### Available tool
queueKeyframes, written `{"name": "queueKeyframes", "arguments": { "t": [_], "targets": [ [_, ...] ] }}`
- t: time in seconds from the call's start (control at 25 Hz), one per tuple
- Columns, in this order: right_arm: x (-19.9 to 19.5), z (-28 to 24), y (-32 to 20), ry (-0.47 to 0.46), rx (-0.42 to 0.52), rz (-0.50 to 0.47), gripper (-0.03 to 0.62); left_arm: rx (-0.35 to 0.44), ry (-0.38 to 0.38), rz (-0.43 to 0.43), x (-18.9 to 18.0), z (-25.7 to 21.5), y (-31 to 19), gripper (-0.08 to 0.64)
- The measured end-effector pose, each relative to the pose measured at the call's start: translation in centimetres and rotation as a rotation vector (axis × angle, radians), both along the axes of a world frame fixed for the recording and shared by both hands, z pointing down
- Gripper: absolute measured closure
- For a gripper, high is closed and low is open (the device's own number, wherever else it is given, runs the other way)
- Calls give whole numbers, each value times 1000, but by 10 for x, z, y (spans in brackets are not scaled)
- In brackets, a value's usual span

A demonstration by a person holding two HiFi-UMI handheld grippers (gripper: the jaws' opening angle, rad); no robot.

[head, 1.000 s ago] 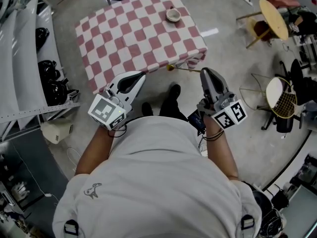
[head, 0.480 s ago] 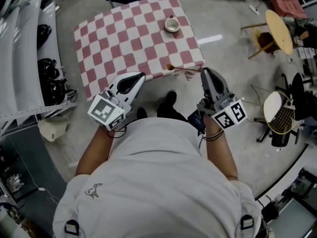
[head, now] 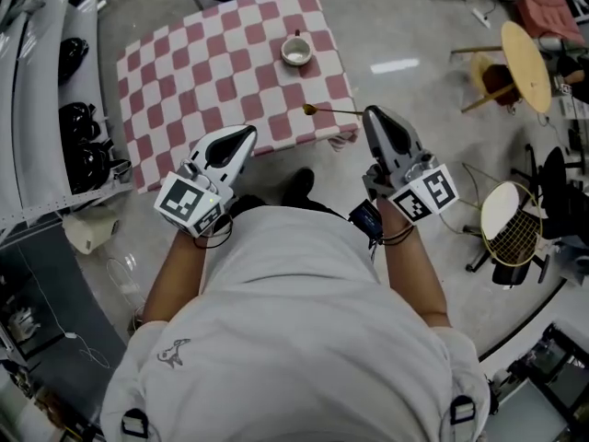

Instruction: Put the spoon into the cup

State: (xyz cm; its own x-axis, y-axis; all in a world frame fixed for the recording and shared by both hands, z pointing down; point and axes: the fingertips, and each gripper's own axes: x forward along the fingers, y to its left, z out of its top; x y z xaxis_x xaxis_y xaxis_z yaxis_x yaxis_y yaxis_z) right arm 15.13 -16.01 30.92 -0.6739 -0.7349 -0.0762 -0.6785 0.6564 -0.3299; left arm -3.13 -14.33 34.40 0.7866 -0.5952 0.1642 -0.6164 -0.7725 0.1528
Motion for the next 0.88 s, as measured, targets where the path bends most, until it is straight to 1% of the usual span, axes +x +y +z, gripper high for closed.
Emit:
{"name": "queueKeyframes", "arguments": {
  "t": [0.12,0.24,0.36,0.76,0.88],
  "targets": [
    [10,7,-15,-10,-15,-18,560,-15,2,-17,11,2,-13,546],
    [19,16,-29,-24,-36,-21,560,-24,-14,-11,22,10,-27,546],
    [23,23,-43,-46,-61,-24,560,-48,-7,-11,30,16,-42,546],
    [32,35,-95,-34,-101,-3,559,-64,-16,58,51,26,-95,546],
    [30,44,-118,-23,-121,2,559,-90,-16,70,50,37,-118,546]
  ]
}}
